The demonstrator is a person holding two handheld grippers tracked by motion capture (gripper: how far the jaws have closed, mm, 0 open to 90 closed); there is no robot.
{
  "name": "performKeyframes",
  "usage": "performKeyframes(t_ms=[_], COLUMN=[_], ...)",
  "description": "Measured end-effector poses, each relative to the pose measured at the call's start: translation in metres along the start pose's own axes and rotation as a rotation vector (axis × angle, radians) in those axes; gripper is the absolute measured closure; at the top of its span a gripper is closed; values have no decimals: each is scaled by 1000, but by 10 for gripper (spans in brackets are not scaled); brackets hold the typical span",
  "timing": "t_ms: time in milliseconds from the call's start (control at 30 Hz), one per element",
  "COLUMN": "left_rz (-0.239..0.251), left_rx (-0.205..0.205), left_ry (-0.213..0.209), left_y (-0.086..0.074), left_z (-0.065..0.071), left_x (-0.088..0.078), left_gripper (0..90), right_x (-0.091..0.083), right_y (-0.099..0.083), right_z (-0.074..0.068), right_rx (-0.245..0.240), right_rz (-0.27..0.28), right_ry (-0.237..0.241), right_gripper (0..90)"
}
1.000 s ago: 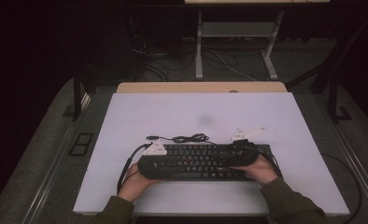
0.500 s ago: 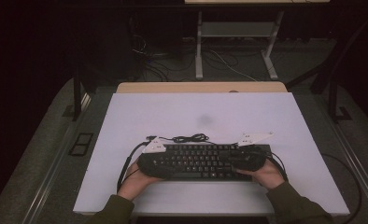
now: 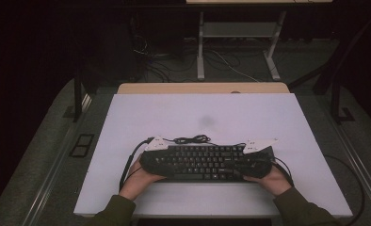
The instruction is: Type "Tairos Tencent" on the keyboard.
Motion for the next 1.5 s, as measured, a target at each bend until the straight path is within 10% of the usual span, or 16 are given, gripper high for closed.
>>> performKeyframes(t_ms=[600, 1267, 1500], left_rz=[30, -29, -85], left_rx=[7, 18, 28], left_ry=[32, 46, 49], left_y=[9, 9, 5], left_z=[-1, -5, -6], left_x=[4, 10, 15], left_gripper=[235, 841, 885], right_x=[16, 18, 18], right_y=[-5, -5, -6], right_z=[-5, -6, -6], right_rx=[-63, -61, -59], right_rz=[-99, -102, -102], right_ry=[-22, -12, -12], right_gripper=[896, 897, 897])
Point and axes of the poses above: each handheld gripper's, and its own axes: x roughly forward along the jaws, y roughly out of its top, z roughly to its right, the point moved 3 cm from there along x, roughly forward along the jaws, and after that the axes turned 10 degrees about -x, right-handed, at the moved point
